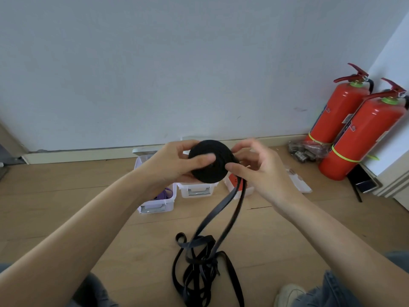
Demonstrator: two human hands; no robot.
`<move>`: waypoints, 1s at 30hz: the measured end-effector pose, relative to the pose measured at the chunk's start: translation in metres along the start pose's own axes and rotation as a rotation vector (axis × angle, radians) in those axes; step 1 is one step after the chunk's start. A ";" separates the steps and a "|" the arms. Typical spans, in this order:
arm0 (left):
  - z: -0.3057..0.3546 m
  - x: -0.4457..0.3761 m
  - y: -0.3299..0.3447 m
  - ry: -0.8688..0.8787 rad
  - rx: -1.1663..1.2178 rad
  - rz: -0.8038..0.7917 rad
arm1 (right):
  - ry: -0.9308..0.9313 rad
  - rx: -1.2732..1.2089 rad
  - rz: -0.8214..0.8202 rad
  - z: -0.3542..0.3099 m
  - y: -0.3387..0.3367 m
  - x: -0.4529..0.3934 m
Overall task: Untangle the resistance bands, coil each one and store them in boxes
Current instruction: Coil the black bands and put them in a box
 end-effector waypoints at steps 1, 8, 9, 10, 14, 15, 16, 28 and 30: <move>0.004 0.001 0.001 0.029 -0.030 0.005 | -0.006 0.013 -0.039 0.000 0.002 0.001; 0.017 0.003 -0.004 0.234 -0.209 0.261 | 0.078 -0.293 -0.103 0.003 0.009 0.006; 0.018 0.003 -0.008 0.244 -0.199 0.324 | 0.088 -0.301 -0.117 0.003 0.012 0.006; 0.019 0.003 -0.013 0.258 -0.193 0.387 | 0.101 -0.295 -0.135 0.004 0.016 0.007; 0.017 0.005 -0.007 0.291 -0.213 0.491 | 0.159 -0.391 -0.158 0.009 0.028 0.009; 0.014 0.005 -0.002 0.295 -0.244 0.479 | 0.176 -0.410 -0.150 0.010 0.029 0.009; 0.012 0.006 0.002 0.292 -0.276 0.457 | 0.193 -0.411 -0.138 0.012 0.028 0.008; 0.001 0.007 0.011 -0.018 -0.269 -0.124 | 0.004 -0.059 -0.149 -0.002 0.006 0.004; 0.002 0.006 0.010 0.031 -0.320 -0.043 | 0.034 -0.097 -0.163 0.001 0.007 0.003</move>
Point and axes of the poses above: each hand's wrist, its own x-axis away from the middle knuckle, its own y-axis out of the palm, z = x × y, the point moved 5 cm from there along -x, towards the middle knuckle, and after that the axes turned 6 degrees about y, right-handed, at the moved point
